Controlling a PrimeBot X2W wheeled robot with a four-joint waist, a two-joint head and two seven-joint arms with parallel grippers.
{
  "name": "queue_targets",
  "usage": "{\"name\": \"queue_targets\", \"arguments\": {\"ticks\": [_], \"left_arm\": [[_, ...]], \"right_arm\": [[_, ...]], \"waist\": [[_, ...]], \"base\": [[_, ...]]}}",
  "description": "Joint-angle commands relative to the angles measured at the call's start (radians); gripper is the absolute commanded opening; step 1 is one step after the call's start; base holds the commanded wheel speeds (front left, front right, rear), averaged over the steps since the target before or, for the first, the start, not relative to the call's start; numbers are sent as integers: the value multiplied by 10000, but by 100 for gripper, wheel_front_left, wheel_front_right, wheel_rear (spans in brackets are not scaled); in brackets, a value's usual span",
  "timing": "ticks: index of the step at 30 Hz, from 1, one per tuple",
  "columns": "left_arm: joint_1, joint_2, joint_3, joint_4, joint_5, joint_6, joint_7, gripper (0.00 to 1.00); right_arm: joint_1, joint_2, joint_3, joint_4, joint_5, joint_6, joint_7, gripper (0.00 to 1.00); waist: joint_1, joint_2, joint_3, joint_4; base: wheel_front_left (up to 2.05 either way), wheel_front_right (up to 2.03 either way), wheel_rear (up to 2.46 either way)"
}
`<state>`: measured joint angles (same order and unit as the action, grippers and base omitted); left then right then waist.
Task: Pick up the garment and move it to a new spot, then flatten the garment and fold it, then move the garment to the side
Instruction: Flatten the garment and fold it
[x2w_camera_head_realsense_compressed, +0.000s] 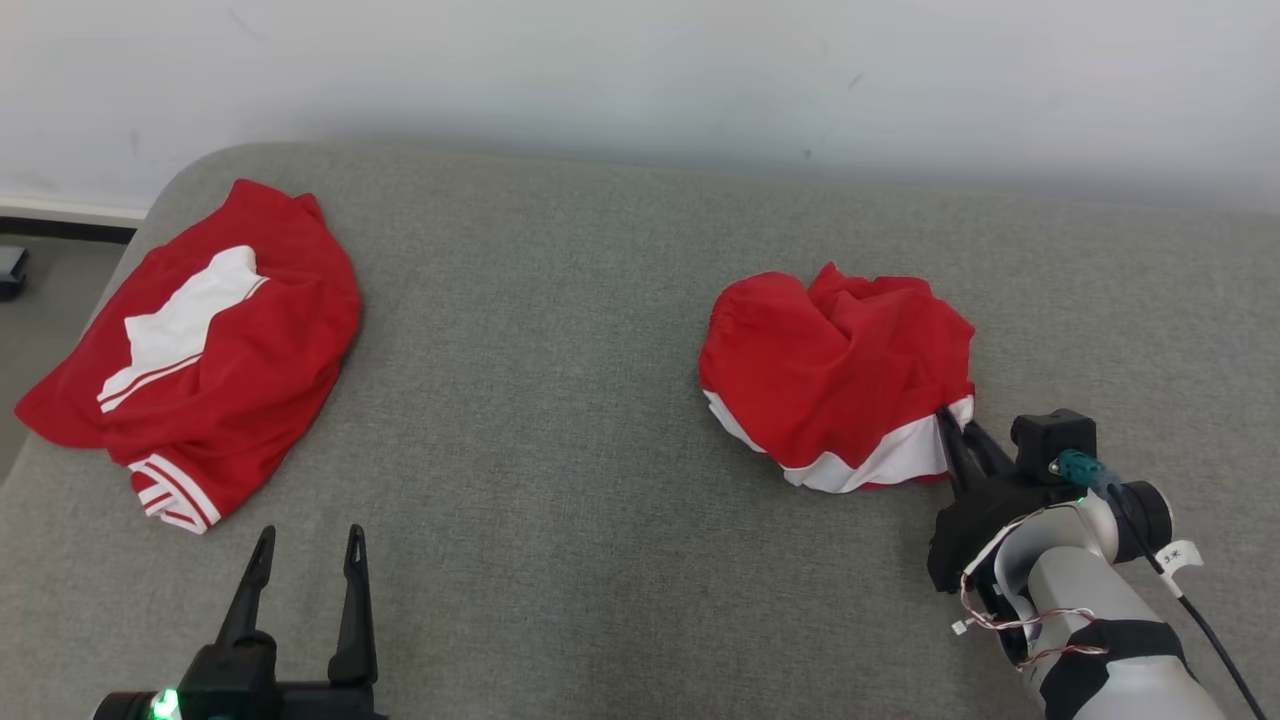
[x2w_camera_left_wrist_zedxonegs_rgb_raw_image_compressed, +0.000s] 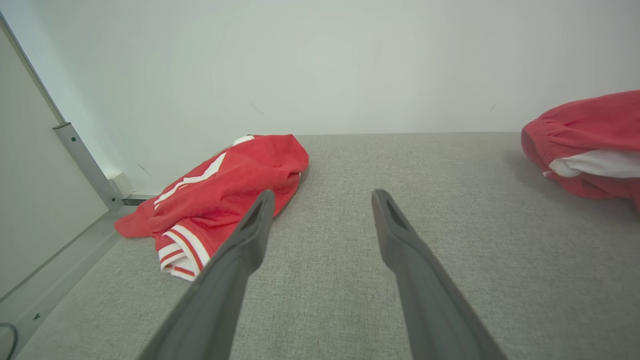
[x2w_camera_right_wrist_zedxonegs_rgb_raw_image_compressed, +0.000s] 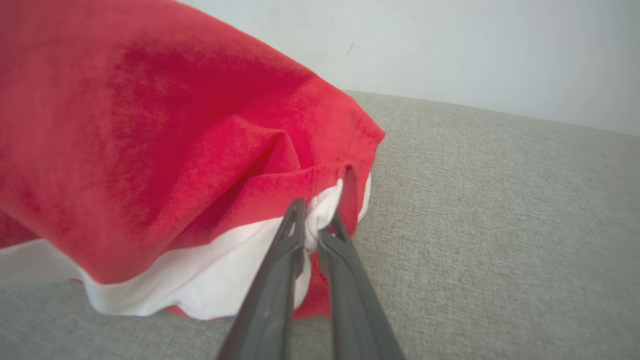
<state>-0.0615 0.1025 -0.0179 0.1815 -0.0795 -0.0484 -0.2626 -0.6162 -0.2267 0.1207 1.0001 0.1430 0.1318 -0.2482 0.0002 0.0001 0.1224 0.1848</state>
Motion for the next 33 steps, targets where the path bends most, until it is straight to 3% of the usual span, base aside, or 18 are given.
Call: {"name": "queue_targets", "arguments": {"ticks": [1,5,11,20,26,33], "left_arm": [[81,-31,40,16,41,46,-34,100],[282,-8,149,95,-45,23,-34,100],[482,-45,199,143,-71,-19,-34,100],[756,-42,328,143,-96,-84,-34,100],[774,-70,354,170,-40,-115,-34,100],[666,-103,389,210,-34,-115,-34,100]], "right_arm": [[31,54,88,15,161,-22,-92,0],[508,27,292,-759,284,-22,-170,0],[2192,-275,650,-3538,310,-22,-165,0],[5225,-225,222,-7175,452,-22,-163,0],[7144,163,-375,-8367,462,-22,-94,0],[8431,474,-1062,-8783,530,-22,218,0]], "waist": [[-2,-1,-138,-140],[-2,-1,-473,-480],[-2,-1,-920,-971],[-2,-1,-1118,-1472],[-2,-1,-1093,-1587],[-2,-1,-1050,-1674]], "base": [[0,0,0],[0,0,0],[0,0,0],[0,0,0],[0,0,0],[0,0,0]]}}
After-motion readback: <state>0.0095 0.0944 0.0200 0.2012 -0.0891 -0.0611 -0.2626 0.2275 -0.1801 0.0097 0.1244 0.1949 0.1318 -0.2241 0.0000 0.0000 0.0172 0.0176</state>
